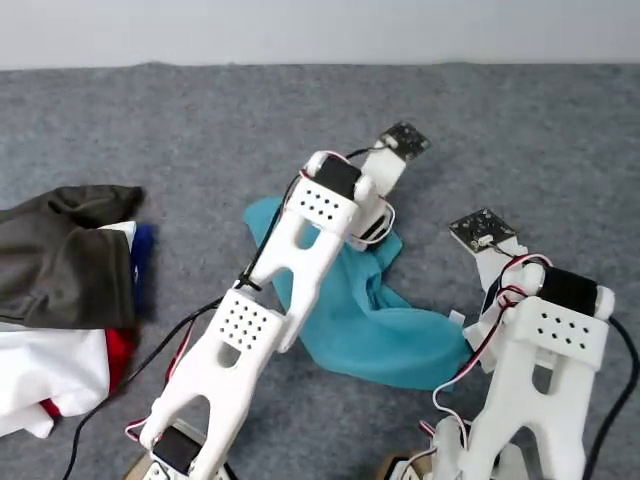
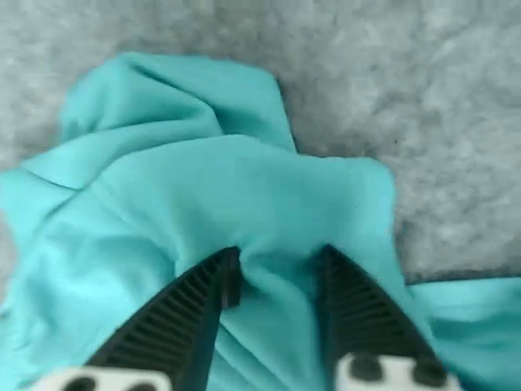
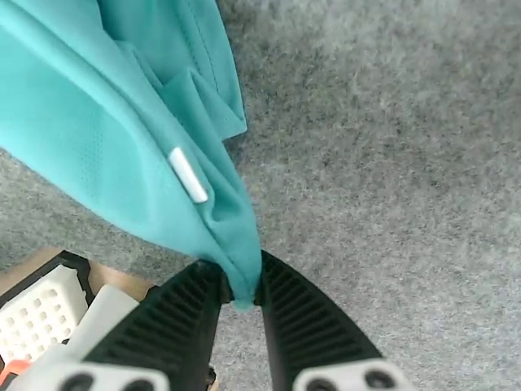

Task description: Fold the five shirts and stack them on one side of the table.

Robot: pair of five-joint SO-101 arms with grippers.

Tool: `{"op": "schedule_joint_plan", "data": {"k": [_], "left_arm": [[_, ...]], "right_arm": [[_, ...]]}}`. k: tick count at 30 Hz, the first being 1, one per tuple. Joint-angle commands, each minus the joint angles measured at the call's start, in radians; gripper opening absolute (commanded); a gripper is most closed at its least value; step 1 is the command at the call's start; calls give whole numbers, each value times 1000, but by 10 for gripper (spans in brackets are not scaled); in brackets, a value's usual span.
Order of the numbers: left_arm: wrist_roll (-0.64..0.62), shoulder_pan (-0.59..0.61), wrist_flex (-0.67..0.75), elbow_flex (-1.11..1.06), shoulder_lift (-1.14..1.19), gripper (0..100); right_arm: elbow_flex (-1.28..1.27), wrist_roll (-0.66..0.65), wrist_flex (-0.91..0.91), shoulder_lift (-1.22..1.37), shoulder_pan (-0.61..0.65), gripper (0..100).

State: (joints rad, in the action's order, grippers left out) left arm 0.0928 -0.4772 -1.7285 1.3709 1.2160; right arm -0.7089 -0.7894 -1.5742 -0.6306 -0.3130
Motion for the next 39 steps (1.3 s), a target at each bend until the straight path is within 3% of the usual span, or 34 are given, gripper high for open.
{"op": "schedule_joint_plan", "data": {"k": [1, 5, 11, 21, 30, 39], "left_arm": [[26, 31, 11, 8, -32, 17], [97, 48, -28, 7, -112, 13], [95, 104, -28, 2, -333, 13], [94, 258, -28, -30, -638, 13], [106, 278, -28, -515, -951, 13], [276, 281, -26, -1082, -1178, 36]], "right_arm": [[5, -3, -1, -28, -12, 10], [5, -3, -1, -28, -12, 10], [20, 71, 24, -30, -13, 10], [157, 160, 225, -21, -15, 10], [261, 149, 568, -18, -68, 10], [146, -3, 578, -22, -58, 10]]}}
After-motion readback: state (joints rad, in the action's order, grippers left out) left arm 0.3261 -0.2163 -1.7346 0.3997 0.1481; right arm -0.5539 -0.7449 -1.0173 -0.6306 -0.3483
